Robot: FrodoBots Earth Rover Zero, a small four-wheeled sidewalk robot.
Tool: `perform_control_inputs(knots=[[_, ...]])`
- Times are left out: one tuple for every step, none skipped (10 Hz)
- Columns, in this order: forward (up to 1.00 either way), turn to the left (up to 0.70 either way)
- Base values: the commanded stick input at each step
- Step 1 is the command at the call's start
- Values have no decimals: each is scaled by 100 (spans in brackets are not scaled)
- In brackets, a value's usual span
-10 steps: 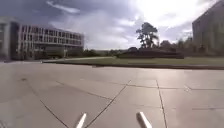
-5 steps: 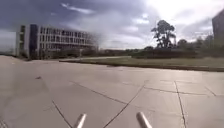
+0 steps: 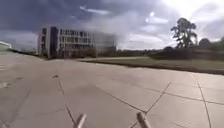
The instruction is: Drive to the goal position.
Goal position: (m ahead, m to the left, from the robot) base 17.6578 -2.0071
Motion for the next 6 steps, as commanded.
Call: perform_control_inputs(knots=[[50,50],[50,50],[50,50],[50,50],[50,50],[50,44]])
